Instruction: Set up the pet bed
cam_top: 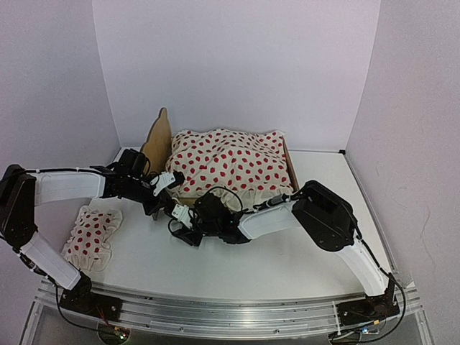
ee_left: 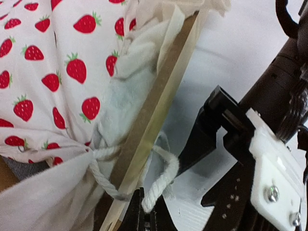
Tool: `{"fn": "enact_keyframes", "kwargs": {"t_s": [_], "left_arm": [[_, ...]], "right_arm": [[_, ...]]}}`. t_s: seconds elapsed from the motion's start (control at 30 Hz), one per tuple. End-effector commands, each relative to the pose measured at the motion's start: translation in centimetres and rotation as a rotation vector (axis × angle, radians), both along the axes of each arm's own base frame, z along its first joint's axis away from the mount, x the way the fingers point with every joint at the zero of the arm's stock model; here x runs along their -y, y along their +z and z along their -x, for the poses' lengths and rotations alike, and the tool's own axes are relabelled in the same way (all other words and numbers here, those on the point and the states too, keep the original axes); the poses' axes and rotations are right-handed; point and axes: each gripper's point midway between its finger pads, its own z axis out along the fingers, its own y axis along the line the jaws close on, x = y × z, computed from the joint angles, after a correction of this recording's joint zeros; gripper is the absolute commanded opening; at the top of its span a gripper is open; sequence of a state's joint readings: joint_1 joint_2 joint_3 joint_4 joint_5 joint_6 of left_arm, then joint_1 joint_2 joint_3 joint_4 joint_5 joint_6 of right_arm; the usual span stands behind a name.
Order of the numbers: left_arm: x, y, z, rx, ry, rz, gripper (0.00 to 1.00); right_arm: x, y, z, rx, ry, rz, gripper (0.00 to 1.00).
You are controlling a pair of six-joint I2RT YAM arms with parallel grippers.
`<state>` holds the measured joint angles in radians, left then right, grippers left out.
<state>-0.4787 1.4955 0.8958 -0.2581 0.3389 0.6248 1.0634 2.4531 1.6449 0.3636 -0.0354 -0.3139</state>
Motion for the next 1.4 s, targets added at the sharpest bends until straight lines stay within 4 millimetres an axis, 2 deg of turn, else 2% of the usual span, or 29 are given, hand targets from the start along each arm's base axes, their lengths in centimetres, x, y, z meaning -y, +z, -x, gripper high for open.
{"fn": "enact_keyframes", "kwargs": {"t_s": [0.0, 0.13, 0.37, 0.53, 0.67, 0.77, 0.9, 1.1, 1.17, 1.2, 1.27, 1.37], "left_arm": [[1.5, 2.0, -0.4, -0.02, -0.028, 0.071, 0.0], [1.1, 1.4, -0.9, -0.002, -0.01, 0.041, 0.0], [0.7, 1.3, -1.7, -0.014, 0.009, 0.036, 0.0], [0.6, 1.3, -1.7, -0.005, 0.012, 0.033, 0.0], [0.3, 0.8, -1.2, -0.018, 0.011, 0.024, 0.0], [0.0, -0.1, -0.3, -0.032, -0.011, 0.002, 0.0], [-0.8, -2.0, 1.7, -0.03, -0.099, -0.054, 0.0], [-2.6, -6.0, 3.7, -0.007, -0.197, -0.18, 0.0], [-2.7, -6.4, 3.9, -0.002, -0.211, -0.19, 0.03], [-2.7, -6.6, 4.0, -0.003, -0.212, -0.19, 0.07], [-2.7, -6.7, 4.1, -0.008, -0.211, -0.187, 0.21], [-2.7, -6.7, 4.5, -0.019, -0.206, -0.182, 0.41]], "right_arm": [[-1.5, 9.3, 0.6, 0.157, 0.065, -0.152, 0.51], [-1.1, 7.1, -0.3, 0.153, 0.028, -0.115, 0.48], [-0.7, 1.2, -1.5, 0.102, -0.035, 0.009, 0.46], [1.3, -2.0, 0.0, 0.012, -0.071, 0.091, 0.42], [3.0, -2.9, 2.4, -0.029, -0.081, 0.129, 0.36], [3.8, -2.7, 3.3, -0.071, -0.106, 0.123, 0.33], [4.4, -0.2, 3.4, -0.111, -0.158, 0.056, 0.27], [4.0, 3.2, 3.2, -0.196, -0.226, -0.056, 0.3], [4.1, 4.0, 2.8, -0.216, -0.27, -0.094, 0.31], [4.2, 4.3, 2.6, -0.222, -0.289, -0.11, 0.32], [4.2, 4.6, 2.3, -0.235, -0.321, -0.134, 0.34], [4.4, 3.8, 1.8, -0.266, -0.376, -0.145, 0.41]]}}
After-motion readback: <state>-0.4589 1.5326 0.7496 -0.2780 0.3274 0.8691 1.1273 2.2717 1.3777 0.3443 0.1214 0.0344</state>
